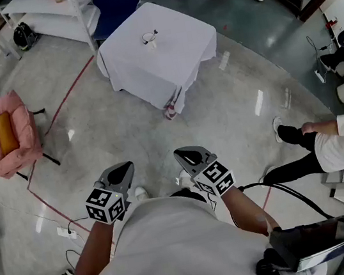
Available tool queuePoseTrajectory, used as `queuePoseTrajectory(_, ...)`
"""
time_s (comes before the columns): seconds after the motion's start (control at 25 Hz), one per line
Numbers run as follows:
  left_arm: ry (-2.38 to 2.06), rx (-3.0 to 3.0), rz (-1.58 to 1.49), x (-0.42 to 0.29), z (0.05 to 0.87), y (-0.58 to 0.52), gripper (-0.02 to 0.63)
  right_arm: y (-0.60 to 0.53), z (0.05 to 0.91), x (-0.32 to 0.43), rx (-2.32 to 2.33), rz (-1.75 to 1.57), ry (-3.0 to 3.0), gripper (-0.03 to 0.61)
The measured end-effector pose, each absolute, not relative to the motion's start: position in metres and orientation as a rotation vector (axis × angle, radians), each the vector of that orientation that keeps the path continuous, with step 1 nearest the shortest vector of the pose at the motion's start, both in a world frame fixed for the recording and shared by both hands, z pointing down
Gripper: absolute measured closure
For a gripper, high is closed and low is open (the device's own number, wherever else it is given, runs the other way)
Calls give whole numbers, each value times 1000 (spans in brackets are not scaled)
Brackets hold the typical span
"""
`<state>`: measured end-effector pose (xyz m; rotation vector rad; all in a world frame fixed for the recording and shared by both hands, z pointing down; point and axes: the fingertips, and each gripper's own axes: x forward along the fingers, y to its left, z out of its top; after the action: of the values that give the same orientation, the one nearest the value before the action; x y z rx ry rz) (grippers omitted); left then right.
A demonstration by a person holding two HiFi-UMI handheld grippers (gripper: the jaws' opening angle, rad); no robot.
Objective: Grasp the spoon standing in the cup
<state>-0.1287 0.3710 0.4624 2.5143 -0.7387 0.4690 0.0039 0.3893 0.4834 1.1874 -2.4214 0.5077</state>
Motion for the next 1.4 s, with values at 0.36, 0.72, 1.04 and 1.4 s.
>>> queuePoseTrajectory(0.36, -649, 2517, 500, -209, 496, 341, 601, 368, 497, -69, 1269, 544, -2352, 572)
queuePoseTrajectory(0.72, -612, 2549, 492, -142, 491, 264, 601, 287, 501, -14, 1334, 587, -2366, 571)
queuePoseTrajectory(1.04, -649, 2595, 501, -67, 461, 176, 601, 185, 487, 58, 1357, 547, -2436, 520)
queuePoseTrajectory(1.4, -613, 2578, 526, -32, 468, 88, 601, 100, 514, 100, 1394, 676, -2384, 515)
